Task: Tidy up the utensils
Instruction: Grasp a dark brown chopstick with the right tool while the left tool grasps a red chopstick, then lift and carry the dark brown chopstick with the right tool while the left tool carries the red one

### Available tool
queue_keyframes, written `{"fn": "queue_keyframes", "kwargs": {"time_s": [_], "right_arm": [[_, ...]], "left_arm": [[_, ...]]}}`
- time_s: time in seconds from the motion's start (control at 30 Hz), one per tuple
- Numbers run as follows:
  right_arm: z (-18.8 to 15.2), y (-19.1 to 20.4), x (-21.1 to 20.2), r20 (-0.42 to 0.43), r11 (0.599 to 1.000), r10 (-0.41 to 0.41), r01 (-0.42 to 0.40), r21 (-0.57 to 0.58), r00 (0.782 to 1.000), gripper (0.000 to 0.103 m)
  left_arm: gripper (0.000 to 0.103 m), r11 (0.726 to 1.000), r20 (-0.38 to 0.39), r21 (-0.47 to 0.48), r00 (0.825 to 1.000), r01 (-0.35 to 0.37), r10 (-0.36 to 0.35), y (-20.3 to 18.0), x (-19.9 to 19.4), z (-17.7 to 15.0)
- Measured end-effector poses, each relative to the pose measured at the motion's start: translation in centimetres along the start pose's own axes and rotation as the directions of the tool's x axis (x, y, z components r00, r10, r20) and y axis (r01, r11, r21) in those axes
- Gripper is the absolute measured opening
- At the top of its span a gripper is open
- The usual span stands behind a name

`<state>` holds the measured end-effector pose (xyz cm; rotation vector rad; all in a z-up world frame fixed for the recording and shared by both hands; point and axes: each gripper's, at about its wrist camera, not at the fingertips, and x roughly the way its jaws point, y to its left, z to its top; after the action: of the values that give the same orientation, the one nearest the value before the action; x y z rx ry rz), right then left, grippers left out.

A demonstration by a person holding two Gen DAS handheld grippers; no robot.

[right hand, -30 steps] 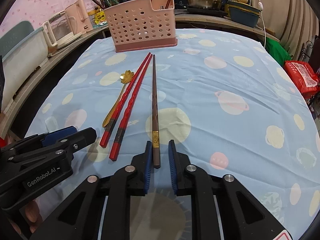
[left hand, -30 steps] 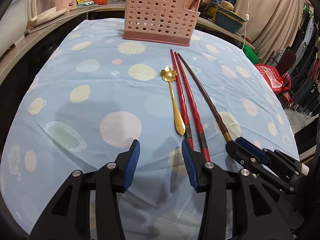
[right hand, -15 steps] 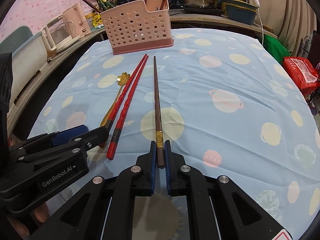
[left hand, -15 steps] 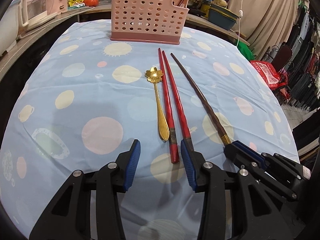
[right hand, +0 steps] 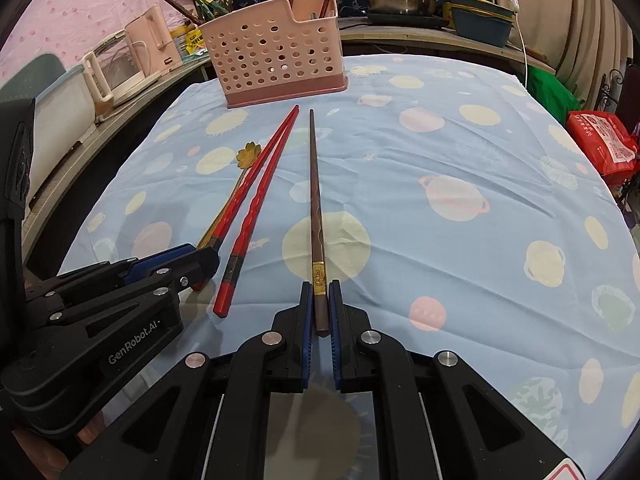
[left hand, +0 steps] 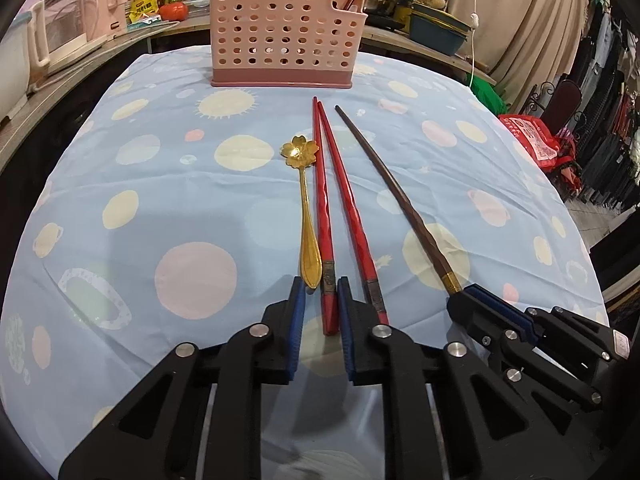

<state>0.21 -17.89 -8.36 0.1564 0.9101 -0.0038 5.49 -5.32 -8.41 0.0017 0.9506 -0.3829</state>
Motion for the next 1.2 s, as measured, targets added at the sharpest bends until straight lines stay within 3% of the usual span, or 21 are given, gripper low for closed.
{"fn": "queue_keyframes", "kwargs": {"time_s": [0.17,0.53,0.9,1.2], "right_arm": [[-0.1,0.1,-0.1,0.003,1.000,0.005,-0.005,0.001,1.000,0.008],[-0.2,-0.2,-1.8,0.028,1.000,0.022,-0.022,0.007,0.999,0.007],[1.1,-0.2,-5.9,0.104,0.998,0.066,-0.068,0.019,0.992,0.007],[4.0,-0.2,-10.4,0.215,0.996,0.083,-0.091,0.026,0.973,0.008]], "left_arm": [[0.007,1.000,-0.014,-0.016,1.000,0.023,-0.023,0.3,-0.3,-0.2],[0.007,0.998,-0.007,-0.026,0.998,0.055,-0.055,0.4,-2.1,-0.6],[0.007,0.995,0.091,-0.056,0.992,0.088,-0.082,1.3,-7.1,1.0],[0.007,0.992,0.194,-0.059,0.976,0.111,-0.098,1.7,-11.8,3.6]]}}
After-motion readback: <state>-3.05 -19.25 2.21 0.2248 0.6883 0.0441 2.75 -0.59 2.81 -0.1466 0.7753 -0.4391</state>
